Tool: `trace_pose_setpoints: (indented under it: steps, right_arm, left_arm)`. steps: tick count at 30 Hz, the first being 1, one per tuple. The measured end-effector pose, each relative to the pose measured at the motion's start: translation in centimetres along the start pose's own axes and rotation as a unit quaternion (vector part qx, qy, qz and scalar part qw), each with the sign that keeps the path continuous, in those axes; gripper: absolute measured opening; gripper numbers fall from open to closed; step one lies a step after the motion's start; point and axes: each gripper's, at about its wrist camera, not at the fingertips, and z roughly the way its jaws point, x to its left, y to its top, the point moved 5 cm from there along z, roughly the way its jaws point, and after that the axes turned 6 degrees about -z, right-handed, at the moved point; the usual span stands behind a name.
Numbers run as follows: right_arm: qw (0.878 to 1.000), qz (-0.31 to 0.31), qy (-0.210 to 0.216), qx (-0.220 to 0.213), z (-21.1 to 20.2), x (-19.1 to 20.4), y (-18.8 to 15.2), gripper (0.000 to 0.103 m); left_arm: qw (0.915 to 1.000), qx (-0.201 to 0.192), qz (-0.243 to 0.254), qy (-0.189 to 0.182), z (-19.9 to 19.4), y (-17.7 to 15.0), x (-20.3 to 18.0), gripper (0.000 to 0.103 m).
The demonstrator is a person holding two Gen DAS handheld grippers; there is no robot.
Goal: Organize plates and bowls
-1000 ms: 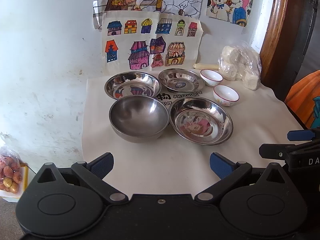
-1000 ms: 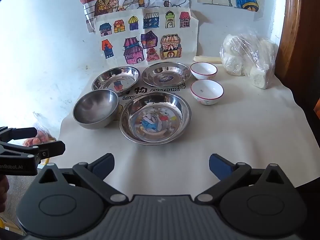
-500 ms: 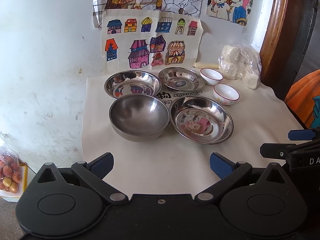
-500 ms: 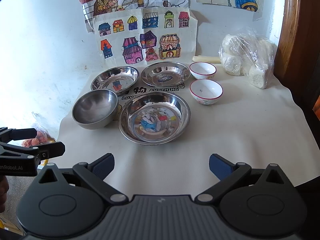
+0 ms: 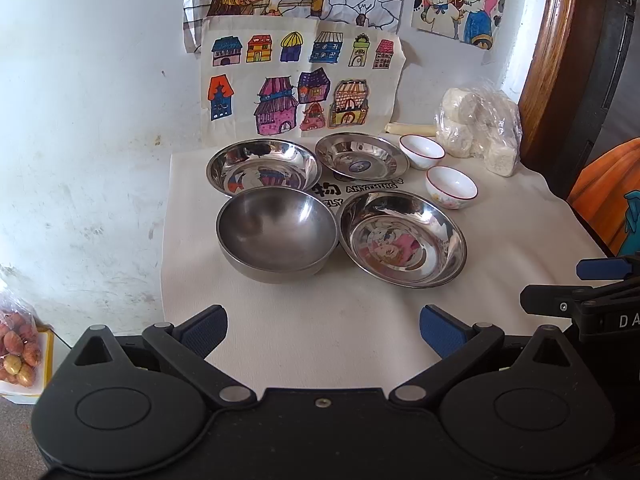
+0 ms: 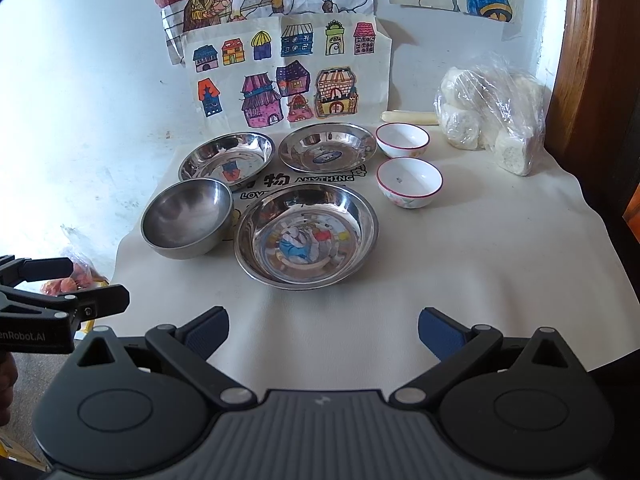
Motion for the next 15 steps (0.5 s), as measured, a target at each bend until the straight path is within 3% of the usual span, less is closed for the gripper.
trace_pose_setpoints:
  steps: [15]
  right_arm:
    - [1.0,-0.001,-0.003,0.009,0.36,0.1,0.24,0.103]
  left_arm:
    - [1.0,0.007,-0.003,-0.005,0.53,0.17,0.32,0.102]
